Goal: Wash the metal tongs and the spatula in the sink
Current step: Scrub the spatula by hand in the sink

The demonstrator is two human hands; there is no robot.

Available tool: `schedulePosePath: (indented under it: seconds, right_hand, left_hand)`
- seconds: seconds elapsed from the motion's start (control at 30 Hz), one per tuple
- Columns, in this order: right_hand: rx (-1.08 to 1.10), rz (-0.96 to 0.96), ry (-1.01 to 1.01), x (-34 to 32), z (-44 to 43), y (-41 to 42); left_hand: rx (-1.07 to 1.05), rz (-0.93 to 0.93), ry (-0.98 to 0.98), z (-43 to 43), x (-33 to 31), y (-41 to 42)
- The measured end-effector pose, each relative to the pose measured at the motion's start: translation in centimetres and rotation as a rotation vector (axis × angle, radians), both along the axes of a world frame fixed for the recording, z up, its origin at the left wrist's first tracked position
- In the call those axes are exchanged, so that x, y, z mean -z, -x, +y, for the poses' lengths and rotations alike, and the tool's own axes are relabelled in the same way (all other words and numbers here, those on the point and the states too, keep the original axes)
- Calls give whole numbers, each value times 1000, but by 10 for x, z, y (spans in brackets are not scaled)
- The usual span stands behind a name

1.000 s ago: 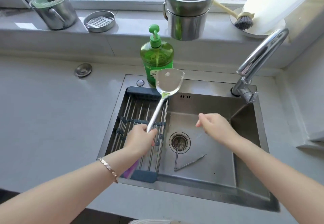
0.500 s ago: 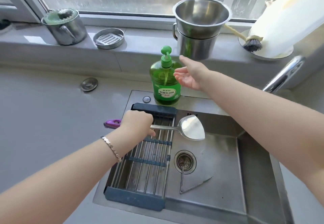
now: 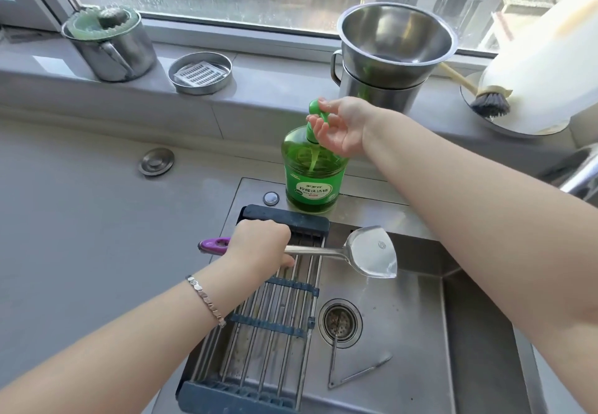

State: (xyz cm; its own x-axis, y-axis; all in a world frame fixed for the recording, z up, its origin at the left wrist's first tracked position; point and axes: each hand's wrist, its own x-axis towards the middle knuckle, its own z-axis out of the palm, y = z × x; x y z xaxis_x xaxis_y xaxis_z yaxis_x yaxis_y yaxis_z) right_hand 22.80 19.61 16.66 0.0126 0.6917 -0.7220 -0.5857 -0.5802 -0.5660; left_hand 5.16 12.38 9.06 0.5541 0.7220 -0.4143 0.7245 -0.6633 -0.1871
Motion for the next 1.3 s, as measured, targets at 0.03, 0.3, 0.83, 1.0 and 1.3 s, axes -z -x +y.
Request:
schedulePosePath:
  seconds: [0.03, 0.3, 0.83, 1.0, 1.3]
  right_hand:
    - [5, 12, 2, 0, 0, -1]
    - [73, 104, 27, 2, 3, 2]
    - [80, 67, 47, 1, 2, 5]
    - [175, 184, -32, 7, -35, 4]
    - [55, -835, -363, 79, -195, 45]
  left_hand:
    - [1, -18, -6, 1, 1, -1]
    - [-6, -74, -19, 3, 2, -5]
    - [-41, -76, 19, -7, -13, -12]
    - [-74, -110, -6, -10, -25, -12]
    - [-168, -268, 93, -48, -29, -28]
